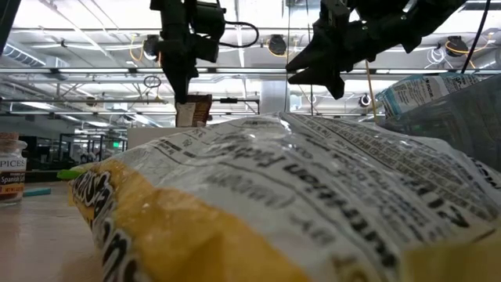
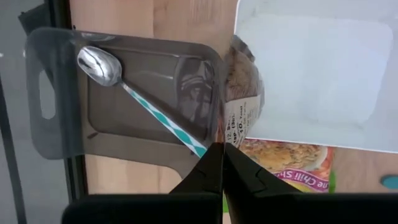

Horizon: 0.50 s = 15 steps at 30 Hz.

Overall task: Pick & Place Food Item
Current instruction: Put the orange seasoning pack into the white bin

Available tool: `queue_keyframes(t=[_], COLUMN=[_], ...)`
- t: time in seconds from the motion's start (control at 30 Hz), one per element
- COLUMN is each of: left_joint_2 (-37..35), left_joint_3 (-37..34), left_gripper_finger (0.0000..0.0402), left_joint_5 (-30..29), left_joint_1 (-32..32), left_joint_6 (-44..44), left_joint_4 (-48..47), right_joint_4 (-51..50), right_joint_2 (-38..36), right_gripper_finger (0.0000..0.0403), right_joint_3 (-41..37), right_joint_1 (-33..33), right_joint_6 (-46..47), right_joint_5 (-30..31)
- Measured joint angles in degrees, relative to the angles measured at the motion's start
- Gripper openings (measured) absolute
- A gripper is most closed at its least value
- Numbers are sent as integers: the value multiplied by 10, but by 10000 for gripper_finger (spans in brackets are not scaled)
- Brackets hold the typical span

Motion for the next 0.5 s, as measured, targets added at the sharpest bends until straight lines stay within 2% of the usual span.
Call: queue_keyframes(t=[0.5], left_joint_2=[22], left_joint_3=[0], left_gripper_finger=[0], left_joint_5=[-15], left_joint_1=[-34], left_joint_6=[-46], left_joint_4=[15], right_joint_4=[0], right_joint_2=[0], right_gripper_finger=[130], right_joint_3=[0], right_joint_1=[0], right_joint_6=[5], right_joint_5=[0])
